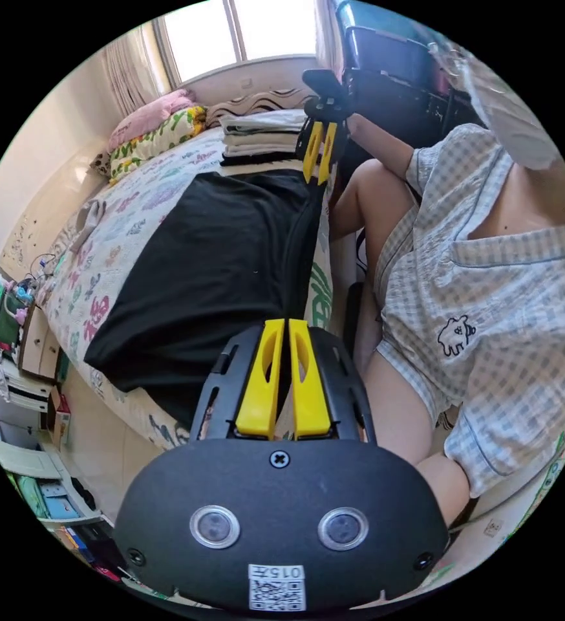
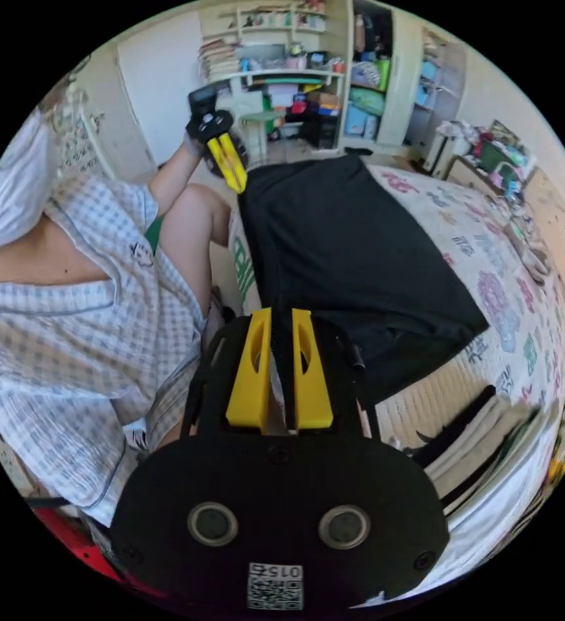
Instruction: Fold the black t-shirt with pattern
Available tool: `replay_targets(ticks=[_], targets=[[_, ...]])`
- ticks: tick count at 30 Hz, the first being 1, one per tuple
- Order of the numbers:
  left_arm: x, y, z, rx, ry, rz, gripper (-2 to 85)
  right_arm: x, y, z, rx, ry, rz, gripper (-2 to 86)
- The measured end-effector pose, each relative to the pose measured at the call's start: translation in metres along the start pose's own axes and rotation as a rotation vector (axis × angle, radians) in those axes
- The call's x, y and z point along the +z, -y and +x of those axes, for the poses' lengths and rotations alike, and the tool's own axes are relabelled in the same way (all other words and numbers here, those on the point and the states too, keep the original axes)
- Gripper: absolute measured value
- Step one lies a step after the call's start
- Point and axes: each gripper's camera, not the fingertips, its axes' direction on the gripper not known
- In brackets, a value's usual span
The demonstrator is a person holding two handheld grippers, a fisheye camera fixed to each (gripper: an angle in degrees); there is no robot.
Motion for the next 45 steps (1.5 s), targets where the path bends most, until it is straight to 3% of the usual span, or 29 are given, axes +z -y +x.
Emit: replay_targets(ticks=[2, 4, 8, 12, 16, 23, 27, 30, 38, 45], targets=[[-0.03, -0.026, -0.007, -0.076, 0.063, 0.155, 1.2, -0.019, -0.014, 0.027, 0.196, -0.096, 0.112, 6.2], [-0.041, -0.043, -0.025, -0.222, 0.099, 0.226, 1.7, -0.015, -0.021, 0.048, 0.322, -0.136, 0.102, 6.3], [-0.018, -0.06, -0.065, -0.478, 0.131, 0.144, 3.9, 0.02, -0.021, 0.075, 0.403, 0.019, -0.017, 8.1], [0.017, -0.049, -0.08, -0.505, 0.032, 0.076, 4.4, 0.028, -0.014, 0.069, 0.362, -0.068, -0.06, 5.9], [0.026, -0.04, -0.074, -0.476, 0.048, 0.065, 1.2, 0.014, -0.017, 0.066, 0.339, -0.076, -0.046, -0.1], [0.019, -0.045, -0.05, -0.407, 0.126, -0.039, -0.3, 0.016, -0.027, 0.061, 0.292, -0.042, -0.126, -0.8], [-0.017, -0.024, -0.048, -0.45, 0.213, 0.198, -0.4, 0.015, -0.031, 0.061, 0.303, -0.035, -0.093, -0.1], [-0.025, 0.029, -0.054, -0.402, 0.194, 0.404, -0.5, 0.018, -0.034, 0.068, 0.364, -0.015, -0.069, 2.7], [0.123, 0.281, -0.088, -0.249, 0.174, 0.094, 1.0, 0.041, -0.034, 0.057, 0.348, -0.035, -0.044, 5.4], [0.24, 0.366, -0.137, -0.408, 0.126, -0.085, 0.8, 0.056, -0.032, 0.042, 0.293, -0.091, -0.045, -0.1]])
